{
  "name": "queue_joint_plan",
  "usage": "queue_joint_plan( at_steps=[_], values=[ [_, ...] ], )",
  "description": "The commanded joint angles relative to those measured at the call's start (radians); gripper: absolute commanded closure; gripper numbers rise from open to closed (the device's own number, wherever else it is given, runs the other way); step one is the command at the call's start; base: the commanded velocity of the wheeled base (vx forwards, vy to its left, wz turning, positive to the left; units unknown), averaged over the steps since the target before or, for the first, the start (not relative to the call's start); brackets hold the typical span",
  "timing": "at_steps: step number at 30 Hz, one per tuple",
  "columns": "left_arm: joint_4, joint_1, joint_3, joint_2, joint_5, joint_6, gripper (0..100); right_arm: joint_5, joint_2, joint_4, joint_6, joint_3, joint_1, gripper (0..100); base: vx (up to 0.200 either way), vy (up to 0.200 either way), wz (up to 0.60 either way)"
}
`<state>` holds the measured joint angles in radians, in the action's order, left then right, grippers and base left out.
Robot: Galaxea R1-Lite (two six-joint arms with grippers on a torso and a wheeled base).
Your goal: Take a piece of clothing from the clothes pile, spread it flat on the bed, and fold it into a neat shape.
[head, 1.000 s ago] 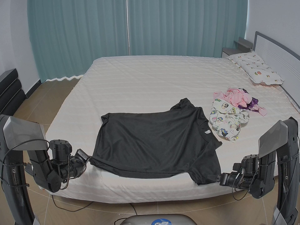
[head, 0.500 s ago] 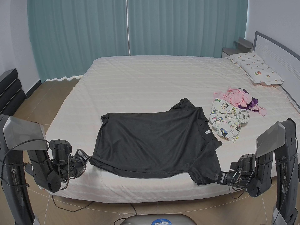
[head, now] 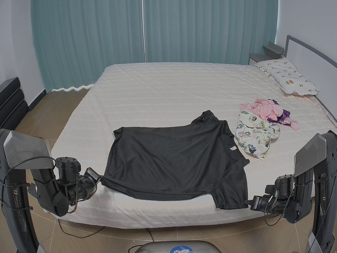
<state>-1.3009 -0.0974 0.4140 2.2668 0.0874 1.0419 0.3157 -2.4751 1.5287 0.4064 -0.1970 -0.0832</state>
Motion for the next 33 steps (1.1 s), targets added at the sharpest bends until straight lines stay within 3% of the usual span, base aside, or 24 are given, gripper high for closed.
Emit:
queue_joint_plan(
  at_steps=[1, 5, 9, 11, 14, 21, 27, 33],
  values=[
    [0.0, -0.01, -0.026, -0.009, -0.002, -0.01, 100, 0.017, 0.059, 0.039, 0.003, 0.159, 0.026, 100, 0.0, 0.0, 0.0],
    [-0.008, -0.034, -0.073, -0.015, -0.011, -0.052, 100, 0.014, 0.071, 0.039, 0.011, 0.197, 0.03, 100, 0.0, 0.0, 0.0],
    [0.0, -0.054, -0.112, -0.046, -0.023, -0.111, 100, 0.006, 0.12, 0.031, 0.098, 0.197, 0.048, 100, 0.0, 0.0, 0.0],
    [0.002, -0.057, -0.118, -0.049, -0.026, -0.12, 100, 0.008, 0.133, 0.019, 0.101, 0.197, 0.051, 100, 0.0, 0.0, 0.0],
    [0.003, -0.068, -0.135, -0.038, -0.078, -0.207, 100, 0.006, 0.194, -0.076, 0.069, 0.197, 0.045, 100, 0.0, 0.0, 0.0],
    [0.066, -0.119, -0.158, -0.047, -0.196, -0.304, 100, 0.005, 0.288, -0.268, 0.002, 0.197, 0.046, 100, 0.0, 0.0, 0.0],
    [0.14, -0.116, -0.159, -0.075, -0.21, -0.349, 100, 0.006, 0.344, -0.395, -0.029, 0.197, 0.01, 100, 0.0, 0.0, 0.0],
    [0.189, -0.099, -0.152, -0.147, -0.227, -0.362, 100, -0.015, 0.349, -0.45, -0.027, 0.197, -0.075, 100, 0.0, 0.0, 0.0]
  ],
)
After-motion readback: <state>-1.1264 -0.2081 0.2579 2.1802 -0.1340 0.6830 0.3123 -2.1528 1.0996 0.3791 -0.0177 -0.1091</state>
